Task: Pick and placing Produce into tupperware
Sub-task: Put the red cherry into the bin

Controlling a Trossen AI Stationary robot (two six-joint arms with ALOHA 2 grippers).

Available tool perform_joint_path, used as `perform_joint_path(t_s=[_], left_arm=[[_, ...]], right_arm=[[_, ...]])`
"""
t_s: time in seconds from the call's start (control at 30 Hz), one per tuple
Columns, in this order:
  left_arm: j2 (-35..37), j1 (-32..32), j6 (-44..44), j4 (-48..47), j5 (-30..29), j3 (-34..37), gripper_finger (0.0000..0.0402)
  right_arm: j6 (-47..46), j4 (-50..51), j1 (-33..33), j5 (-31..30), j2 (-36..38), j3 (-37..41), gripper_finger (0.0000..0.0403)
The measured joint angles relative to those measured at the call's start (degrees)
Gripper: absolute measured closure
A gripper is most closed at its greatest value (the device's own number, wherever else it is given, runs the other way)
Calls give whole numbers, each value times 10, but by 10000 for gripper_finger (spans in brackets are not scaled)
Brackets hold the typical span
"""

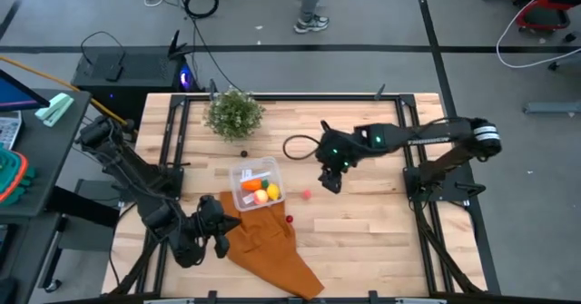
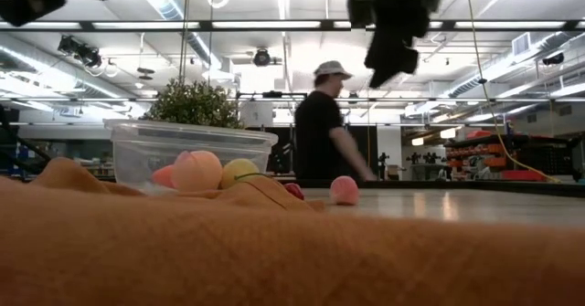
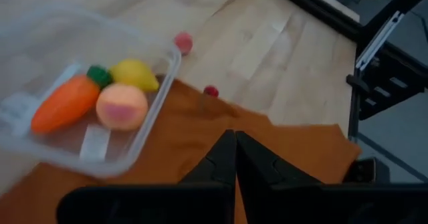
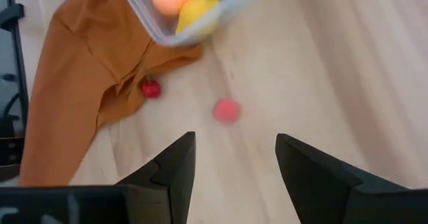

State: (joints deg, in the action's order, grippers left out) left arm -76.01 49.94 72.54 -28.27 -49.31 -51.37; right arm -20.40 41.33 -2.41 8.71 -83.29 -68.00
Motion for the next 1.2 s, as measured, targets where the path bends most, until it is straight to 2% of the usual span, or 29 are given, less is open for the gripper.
perform_joint_path(t_s=[0.17, 0.43, 0.53, 0.7, 0.8, 1.2], left_arm=[[0, -44, -97, 54, 13, 0, 377], [-12, -141, -277, 179, 107, 0, 362], [-33, -172, -287, 220, 145, -1, 356], [-88, -185, -329, 281, 191, 0, 341], [-129, -182, -331, 313, 195, 0, 338], [-230, -182, -315, 328, 198, 0, 336]], right_arm=[[-57, -44, 25, -7, 47, 103, 229], [-132, -97, 69, -27, 119, 215, 229], [-145, -97, 83, -45, 145, 234, 229], [-147, -99, 99, -86, 173, 238, 229], [-147, -100, 101, -98, 187, 238, 229], [-147, -103, 101, -111, 210, 238, 229]])
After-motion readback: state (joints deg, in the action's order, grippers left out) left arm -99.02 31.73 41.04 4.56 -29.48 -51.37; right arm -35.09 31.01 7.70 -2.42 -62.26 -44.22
